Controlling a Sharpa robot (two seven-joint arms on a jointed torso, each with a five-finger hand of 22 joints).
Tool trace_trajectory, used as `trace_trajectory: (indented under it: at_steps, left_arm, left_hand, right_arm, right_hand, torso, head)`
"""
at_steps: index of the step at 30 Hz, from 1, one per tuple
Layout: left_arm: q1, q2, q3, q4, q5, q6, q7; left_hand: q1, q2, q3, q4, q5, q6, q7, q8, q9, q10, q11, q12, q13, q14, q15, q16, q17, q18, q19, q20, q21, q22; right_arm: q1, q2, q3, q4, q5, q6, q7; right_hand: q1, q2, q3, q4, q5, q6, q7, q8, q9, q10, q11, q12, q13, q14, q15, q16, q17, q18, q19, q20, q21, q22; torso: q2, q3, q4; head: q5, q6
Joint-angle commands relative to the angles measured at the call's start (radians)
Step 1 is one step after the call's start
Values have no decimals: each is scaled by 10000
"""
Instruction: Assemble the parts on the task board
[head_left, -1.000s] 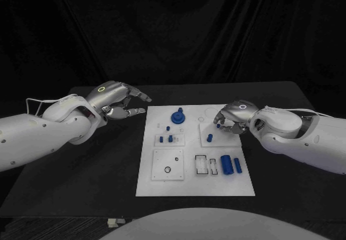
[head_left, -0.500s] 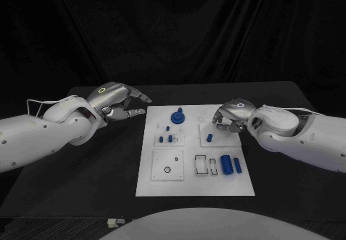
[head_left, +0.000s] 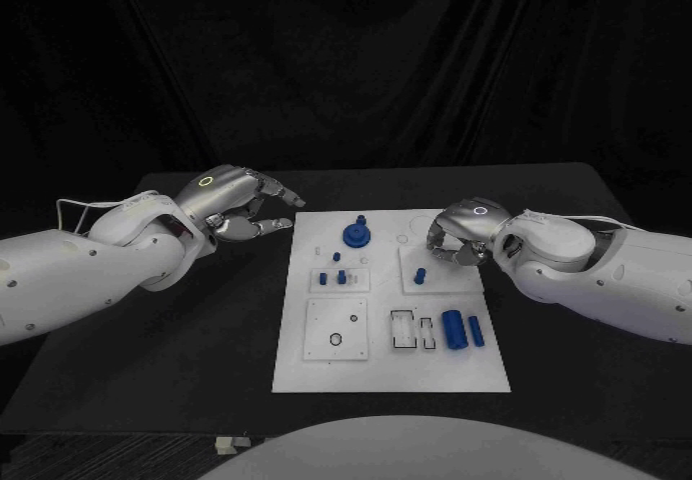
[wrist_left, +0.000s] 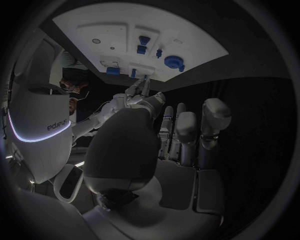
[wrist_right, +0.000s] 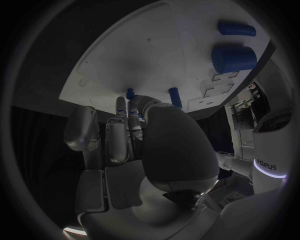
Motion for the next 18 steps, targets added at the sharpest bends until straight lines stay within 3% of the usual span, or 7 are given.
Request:
trace_trajectory:
  at_steps: [1,8,18]
  left_arm:
    - [-21,21,10,5,81,48,146]
    - [-31,28,10,2,81,64,149]
    - [-46,52,10,-5,81,84,168]
  left_hand:
    - [97,-24,58,9,52,31,65,-50,-16,23,53,67,12,7,80,-26,8,32,29,52,-70,1106]
    - [99,-28,58,10,58,33,69,-50,-17,28,55,75,13,-1,81,-38,-9,32,28,53,-73,1107]
    - [100,-29,60,14,70,34,73,-51,-19,31,58,83,14,2,83,-32,1,34,26,54,-82,1107]
  right_arm:
    - [-58,15,-4,-57,24,148,54]
    - [-87,22,-4,-73,32,295,-14]
    - [-120,27,-4,-102,34,416,-85]
  right_hand:
    - [-118,-80,-31,-48,-91,-103,0,-9,19,22,27,24,-19,345,21,-61,-31,20,-69,-5,-19,1468]
    - [-299,-153,-48,-23,-305,-326,-45,-128,28,2,45,30,-26,340,37,-74,-50,24,-80,8,-45,1460]
    - [-207,-150,82,-168,-244,-417,-10,-193,29,86,21,101,0,333,25,-90,-70,30,-88,5,-60,1457]
  torso:
    - [0,0,-1]
    - [0,1,2]
    - [-6,-1,-3]
  head:
    - [4,-1]
    - [0,-1]
    - [40,-1]
